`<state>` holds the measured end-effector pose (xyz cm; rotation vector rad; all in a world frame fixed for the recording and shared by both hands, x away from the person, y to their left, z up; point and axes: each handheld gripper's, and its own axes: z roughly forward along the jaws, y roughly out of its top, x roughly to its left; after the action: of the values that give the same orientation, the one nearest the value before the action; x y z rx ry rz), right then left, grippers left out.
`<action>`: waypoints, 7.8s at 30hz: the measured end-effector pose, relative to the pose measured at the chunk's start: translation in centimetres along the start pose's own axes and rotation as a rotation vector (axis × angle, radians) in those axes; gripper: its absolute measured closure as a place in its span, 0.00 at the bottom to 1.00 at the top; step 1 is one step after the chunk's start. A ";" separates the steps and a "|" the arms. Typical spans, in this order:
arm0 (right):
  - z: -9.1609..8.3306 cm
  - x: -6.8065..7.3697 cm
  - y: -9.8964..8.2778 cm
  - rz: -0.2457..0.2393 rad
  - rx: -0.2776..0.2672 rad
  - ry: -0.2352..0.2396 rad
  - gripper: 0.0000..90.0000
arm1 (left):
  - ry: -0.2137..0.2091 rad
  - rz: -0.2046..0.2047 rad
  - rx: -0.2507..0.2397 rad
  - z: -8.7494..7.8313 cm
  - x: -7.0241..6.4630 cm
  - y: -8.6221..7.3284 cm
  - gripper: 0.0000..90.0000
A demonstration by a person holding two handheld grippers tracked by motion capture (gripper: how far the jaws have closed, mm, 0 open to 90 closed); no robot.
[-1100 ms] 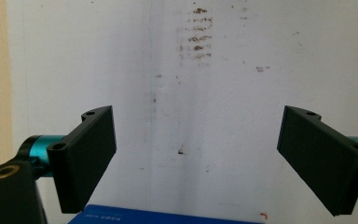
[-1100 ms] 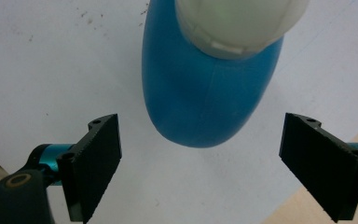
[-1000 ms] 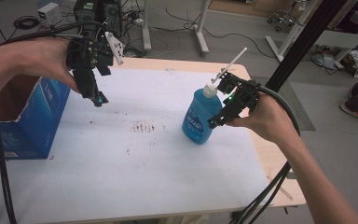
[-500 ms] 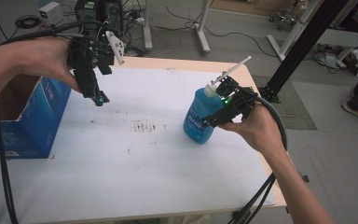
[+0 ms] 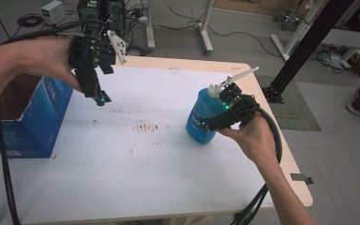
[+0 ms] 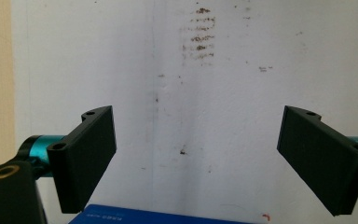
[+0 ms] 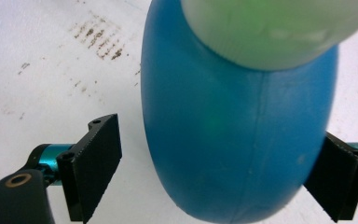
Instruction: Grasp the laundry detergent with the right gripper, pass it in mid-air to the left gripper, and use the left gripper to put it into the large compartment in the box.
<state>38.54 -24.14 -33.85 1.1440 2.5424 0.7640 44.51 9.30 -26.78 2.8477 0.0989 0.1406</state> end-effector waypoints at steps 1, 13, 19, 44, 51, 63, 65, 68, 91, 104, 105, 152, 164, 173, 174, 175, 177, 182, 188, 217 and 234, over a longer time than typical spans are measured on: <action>0.1 0.0 -0.1 0.002 -0.004 0.000 0.13 | 0.001 0.000 0.001 0.0 0.0 0.0 0.13; 1.0 -0.1 -1.1 0.033 -0.052 -0.021 0.13 | 0.001 -0.003 -0.001 0.0 0.1 -0.1 0.13; 1.3 0.0 -1.3 0.037 -0.059 -0.028 0.13 | -0.002 -0.005 -0.004 0.1 0.2 -0.1 0.13; 2.0 0.0 -1.5 0.038 -0.094 -0.045 0.19 | -0.003 -0.010 -0.009 0.4 0.3 -0.2 0.13; 2.1 -0.1 -1.4 0.043 -0.095 -0.040 0.20 | -0.001 -0.007 -0.008 0.4 0.3 -0.2 0.13; 2.0 -0.1 -1.5 0.045 -0.109 -0.036 0.29 | 0.000 -0.010 -0.011 0.3 0.3 -0.2 0.13; 2.0 -0.1 -1.4 0.046 -0.116 -0.036 0.30 | 0.001 -0.007 -0.009 0.3 0.3 -0.2 0.13; 2.1 -0.1 -1.4 0.048 -0.114 -0.038 0.30 | 0.000 -0.010 -0.009 0.3 0.3 -0.2 0.13; 2.3 -0.2 -1.6 0.058 -0.115 -0.018 0.46 | 0.007 -0.012 -0.013 0.3 0.2 -0.2 0.13; 2.3 -0.5 -1.7 0.075 -0.133 0.007 0.50 | 0.005 -0.013 -0.019 0.2 0.2 -0.1 0.13; 2.3 -0.5 -1.7 0.079 -0.133 0.009 0.50 | 0.004 -0.009 -0.018 0.1 0.2 -0.1 0.13; 1.5 6.5 8.3 -0.550 -0.110 0.416 0.51 | -0.095 0.027 -0.153 -2.9 -2.7 3.6 0.13; 2.6 8.4 9.8 -0.613 -0.124 0.484 0.51 | -0.109 0.034 -0.176 -2.3 -3.5 4.6 0.13; 2.8 8.6 10.2 -0.616 -0.134 0.485 0.51 | -0.114 0.029 -0.199 -1.5 -3.8 5.2 0.13; 2.8 8.6 10.2 -0.618 -0.133 0.485 0.51 | -0.115 0.027 -0.204 -1.4 -3.8 5.2 0.13; 2.8 8.6 10.2 -0.619 -0.135 0.483 0.51 | -0.116 0.028 -0.202 -1.4 -3.8 5.3 0.13; 2.8 8.6 10.2 -0.617 -0.134 0.484 0.51 | -0.114 0.027 -0.204 -1.3 -3.9 5.4 0.13; 2.9 8.6 10.2 -0.616 -0.135 0.486 0.51 | -0.110 0.023 -0.219 -1.4 -3.8 5.4 0.17; 2.9 8.6 10.2 -0.616 -0.133 0.483 0.51 | -0.120 0.020 -0.208 -1.4 -3.7 5.4 0.20; 3.2 8.8 10.2 -0.624 -0.123 0.479 0.51 | -0.124 0.051 -0.192 -1.1 -3.9 5.6 0.37; 3.3 8.8 10.1 -0.619 -0.128 0.485 0.50 | -0.116 0.060 -0.193 -1.1 -4.0 5.7 0.42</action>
<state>40.38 -10.72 -31.09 0.0904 2.9161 1.0942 40.68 3.87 -24.44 2.6598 -0.0226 -0.0026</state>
